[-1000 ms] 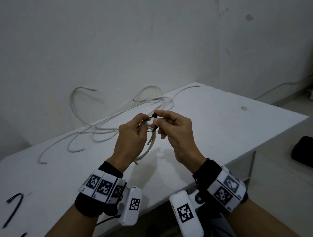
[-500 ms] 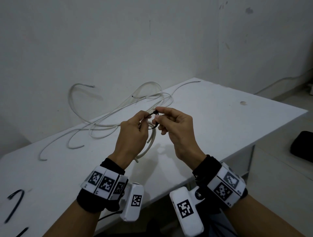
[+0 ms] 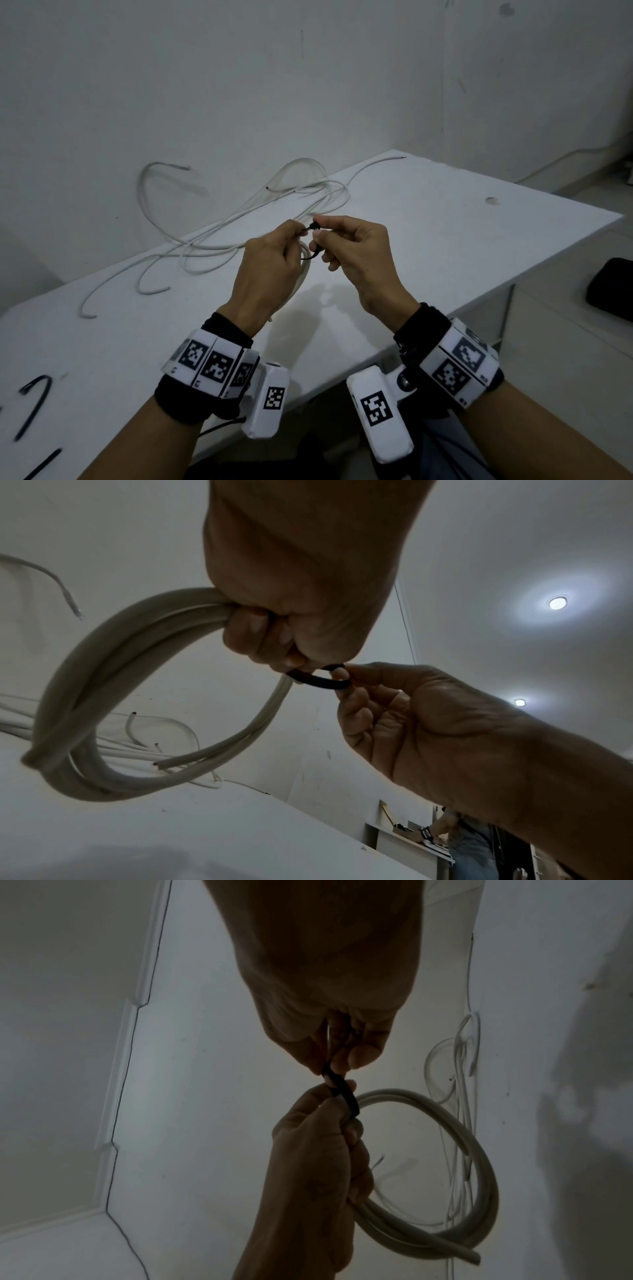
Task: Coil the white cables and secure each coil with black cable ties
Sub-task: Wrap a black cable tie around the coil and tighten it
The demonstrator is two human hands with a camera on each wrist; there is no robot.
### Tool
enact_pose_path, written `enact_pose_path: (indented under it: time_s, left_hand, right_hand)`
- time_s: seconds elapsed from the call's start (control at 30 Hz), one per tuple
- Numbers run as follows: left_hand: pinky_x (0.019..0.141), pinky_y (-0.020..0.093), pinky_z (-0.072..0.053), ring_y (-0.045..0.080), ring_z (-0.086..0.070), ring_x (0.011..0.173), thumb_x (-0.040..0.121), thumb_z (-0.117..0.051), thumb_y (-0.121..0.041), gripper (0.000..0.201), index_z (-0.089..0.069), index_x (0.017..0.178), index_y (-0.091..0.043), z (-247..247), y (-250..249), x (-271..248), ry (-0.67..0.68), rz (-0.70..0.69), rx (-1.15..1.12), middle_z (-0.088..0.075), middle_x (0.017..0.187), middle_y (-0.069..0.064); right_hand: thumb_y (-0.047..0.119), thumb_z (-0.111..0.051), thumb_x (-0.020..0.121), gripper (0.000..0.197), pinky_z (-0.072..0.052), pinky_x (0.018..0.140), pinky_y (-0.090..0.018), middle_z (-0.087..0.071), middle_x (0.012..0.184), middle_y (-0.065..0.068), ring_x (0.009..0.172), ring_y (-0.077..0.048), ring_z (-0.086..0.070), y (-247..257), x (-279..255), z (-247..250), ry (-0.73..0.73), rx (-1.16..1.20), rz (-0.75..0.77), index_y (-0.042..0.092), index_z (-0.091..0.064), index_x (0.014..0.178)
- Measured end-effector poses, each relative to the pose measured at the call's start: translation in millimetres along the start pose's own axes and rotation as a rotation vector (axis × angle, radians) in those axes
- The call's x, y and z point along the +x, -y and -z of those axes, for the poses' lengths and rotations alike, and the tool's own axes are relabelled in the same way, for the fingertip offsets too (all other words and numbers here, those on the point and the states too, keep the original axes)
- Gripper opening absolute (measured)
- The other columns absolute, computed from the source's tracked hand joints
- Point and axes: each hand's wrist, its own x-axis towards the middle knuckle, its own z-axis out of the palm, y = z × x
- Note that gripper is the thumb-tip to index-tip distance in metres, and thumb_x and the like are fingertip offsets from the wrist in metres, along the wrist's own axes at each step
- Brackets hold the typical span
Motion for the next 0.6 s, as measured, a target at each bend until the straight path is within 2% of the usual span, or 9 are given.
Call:
enact_pose_path:
  time_s: [0.13,0.2,0.27,0.33,0.4,0.5,0.6]
  left_hand:
    - [0.046,0.01,-0.033,-0.005,-0.05,0.05,0.095,-0.047,-0.005,0.021,-0.066,0.098,-0.01,1,-2,-1,0.019,-0.034,0.011,-0.052,0.057,-0.015]
    - [0.044,0.01,-0.031,-0.003,-0.049,0.047,0.095,-0.047,-0.006,0.019,-0.066,0.094,-0.009,1,-4,-3,0.037,-0.035,-0.006,-0.047,0.05,-0.016]
    - [0.042,0.009,-0.031,-0.004,-0.049,0.045,0.097,-0.047,-0.009,0.019,-0.065,0.093,-0.01,2,-8,-4,0.067,-0.023,-0.03,-0.049,0.053,-0.018]
    - [0.043,0.006,-0.031,-0.01,-0.05,0.045,0.098,-0.047,-0.013,0.019,-0.065,0.096,-0.012,4,-11,-4,0.132,0.015,-0.069,-0.057,0.064,-0.019]
    - [0.044,0.007,-0.032,-0.011,-0.052,0.047,0.099,-0.046,-0.021,0.019,-0.065,0.1,-0.018,7,-14,-2,0.201,0.089,-0.155,-0.061,0.071,-0.016]
    - [0.041,0.014,-0.032,-0.001,-0.044,0.039,0.1,-0.041,-0.038,0.022,-0.057,0.105,-0.025,11,-17,-1,0.299,0.219,-0.382,-0.056,0.064,-0.009]
    - [0.038,0.021,-0.028,0.002,-0.035,0.039,0.093,-0.039,-0.056,0.036,-0.053,0.104,-0.024,11,-16,-1,0.399,0.2,-0.38,-0.052,0.059,-0.005]
  right_hand:
    - [0.003,-0.065,0.082,0.013,-0.046,0.051,-0.024,-0.067,0.064,-0.005,0.052,-0.01,-0.057,3,1,4,0.097,-0.045,-0.015,0.009,-0.07,0.093]
    - [0.003,-0.065,0.083,0.011,-0.046,0.049,-0.024,-0.066,0.064,-0.006,0.052,-0.01,-0.058,6,2,7,0.155,-0.068,-0.033,0.007,-0.07,0.092]
    - [0.007,-0.067,0.084,0.009,-0.047,0.048,-0.023,-0.068,0.068,-0.004,0.054,-0.009,-0.061,9,4,11,0.185,-0.102,-0.03,0.006,-0.071,0.092]
    - [0.012,-0.068,0.085,0.008,-0.047,0.047,-0.02,-0.069,0.07,-0.002,0.058,-0.007,-0.062,12,7,15,0.195,-0.145,-0.009,0.006,-0.071,0.089]
    - [0.013,-0.068,0.084,0.007,-0.047,0.049,-0.021,-0.069,0.071,-0.002,0.061,-0.009,-0.063,14,11,18,0.19,-0.18,0.007,0.007,-0.071,0.084]
    - [0.014,-0.071,0.082,0.007,-0.045,0.053,-0.023,-0.066,0.071,-0.007,0.066,-0.015,-0.06,14,15,19,0.163,-0.247,0.038,0.008,-0.07,0.079]
    - [0.012,-0.071,0.082,0.01,-0.043,0.055,-0.015,-0.066,0.069,-0.007,0.064,-0.013,-0.059,15,16,20,0.188,-0.31,0.072,0.003,-0.071,0.082]
